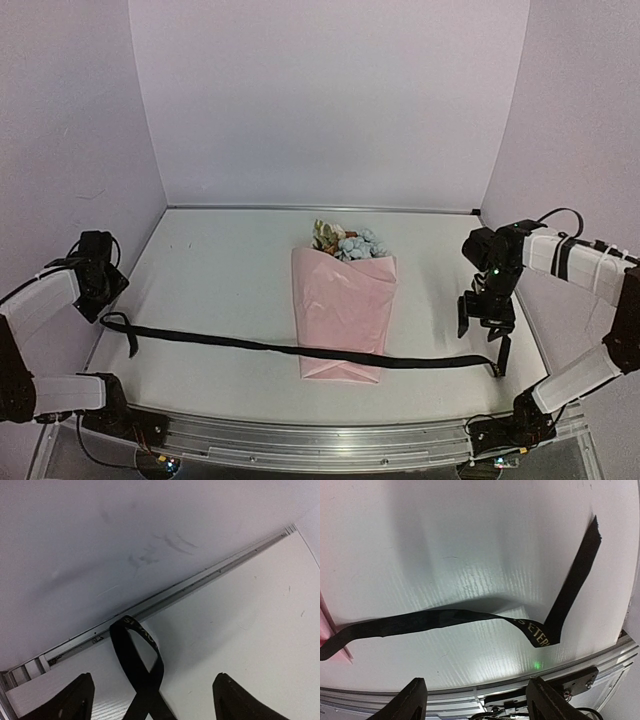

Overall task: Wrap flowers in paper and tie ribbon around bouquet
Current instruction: Place the ribbon at the center of the board, then pick up the folded bouquet from the center of the board.

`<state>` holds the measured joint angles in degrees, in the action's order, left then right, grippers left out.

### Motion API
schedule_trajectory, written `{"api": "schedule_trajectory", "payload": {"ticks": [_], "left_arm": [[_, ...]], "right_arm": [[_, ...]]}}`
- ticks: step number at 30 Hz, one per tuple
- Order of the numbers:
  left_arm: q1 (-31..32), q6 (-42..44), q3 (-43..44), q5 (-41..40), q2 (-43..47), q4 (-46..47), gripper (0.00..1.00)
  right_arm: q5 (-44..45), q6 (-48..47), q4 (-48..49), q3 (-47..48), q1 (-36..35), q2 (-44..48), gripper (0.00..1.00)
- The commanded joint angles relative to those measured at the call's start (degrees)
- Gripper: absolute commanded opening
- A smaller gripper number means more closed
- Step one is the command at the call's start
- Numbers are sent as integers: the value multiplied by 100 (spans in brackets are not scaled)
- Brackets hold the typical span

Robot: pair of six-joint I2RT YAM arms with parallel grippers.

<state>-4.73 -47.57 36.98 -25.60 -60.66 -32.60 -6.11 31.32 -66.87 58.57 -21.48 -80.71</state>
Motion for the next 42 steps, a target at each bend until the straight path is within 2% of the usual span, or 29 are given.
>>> {"api": "schedule_trajectory", "payload": {"ticks": [1, 5, 10, 13, 15, 18, 23, 33, 38, 42], "left_arm": [[11, 737, 456, 785, 98, 329, 91], [487, 1056, 680, 909, 267, 315, 98], [1680, 1336, 1118, 814, 98, 307, 100], [2248, 1404, 1179, 1293, -72, 643, 99], [2598, 1445, 1187, 1748, -286, 866, 95], [3024, 1456, 1044, 2534, -607, 1461, 87], [3465, 1381, 892, 3825, -1268, 2502, 78], [4278, 1224, 1280, 4927, -2920, 3669, 68], [4452, 1160, 1467, 5258, -3599, 4072, 69], [4534, 1035, 1683, 5465, -4103, 4311, 67]], "right_arm": [[-489, 279, 526, 68, -119, -144, 71], [-745, 483, 751, 194, -239, -305, 73], [-697, 697, 1129, 155, -530, -355, 73], [-678, 738, 1282, 143, -601, -434, 73], [-515, 779, 1338, -1, -598, -328, 76], [-846, 745, 1711, 52, -618, -453, 76], [-1283, 791, 2407, 607, -920, -1175, 77], [-1637, 1366, 3440, 1135, -1190, -2395, 76], [-1642, 1518, 3730, 1065, -1209, -2648, 68], [-1744, 1657, 3952, 993, -1209, -2791, 58]]}}
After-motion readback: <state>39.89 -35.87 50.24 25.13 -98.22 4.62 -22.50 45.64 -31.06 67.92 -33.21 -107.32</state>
